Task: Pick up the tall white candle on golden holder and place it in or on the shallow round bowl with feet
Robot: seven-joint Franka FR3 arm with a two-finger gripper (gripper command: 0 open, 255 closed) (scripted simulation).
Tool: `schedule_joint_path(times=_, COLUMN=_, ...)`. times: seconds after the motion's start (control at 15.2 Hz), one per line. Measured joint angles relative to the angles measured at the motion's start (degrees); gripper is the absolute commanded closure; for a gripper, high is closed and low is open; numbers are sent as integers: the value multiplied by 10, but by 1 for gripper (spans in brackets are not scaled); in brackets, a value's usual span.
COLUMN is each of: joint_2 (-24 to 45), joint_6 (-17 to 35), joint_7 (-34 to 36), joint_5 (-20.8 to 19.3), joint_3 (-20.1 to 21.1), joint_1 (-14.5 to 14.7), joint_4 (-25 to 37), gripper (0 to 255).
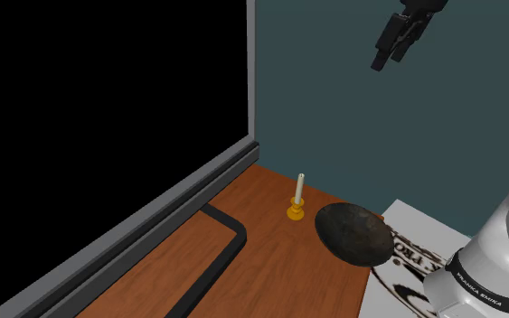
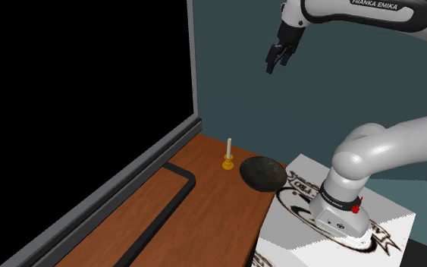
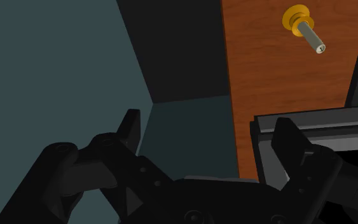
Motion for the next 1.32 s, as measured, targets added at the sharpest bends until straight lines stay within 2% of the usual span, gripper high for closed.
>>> schedule_joint_path(times=0.2, joint_2=-7, joint_6=16, joint_7=17, joint_5=2, joint_3=15, joint_1=1, joint_4=-23, gripper=0)
schedule_joint_path(times=0.53, joint_2=-23, joint_6=84, joint_7=76, joint_5=8, joint_3=67, joint_1=4, joint_4=-107, gripper=0)
schedule_joint_path(times=0.99, joint_2=-6, joint_6=185, joint_7=187, joint_5=26, joint_3=168, joint_1=15, joint_4=-197, gripper=0)
schedule_joint_path(times=1.32, joint_2=49, joint_6=269, joint_7=269, joint_5=26, joint_3=245, joint_1=6, joint_4=-233, gripper=0)
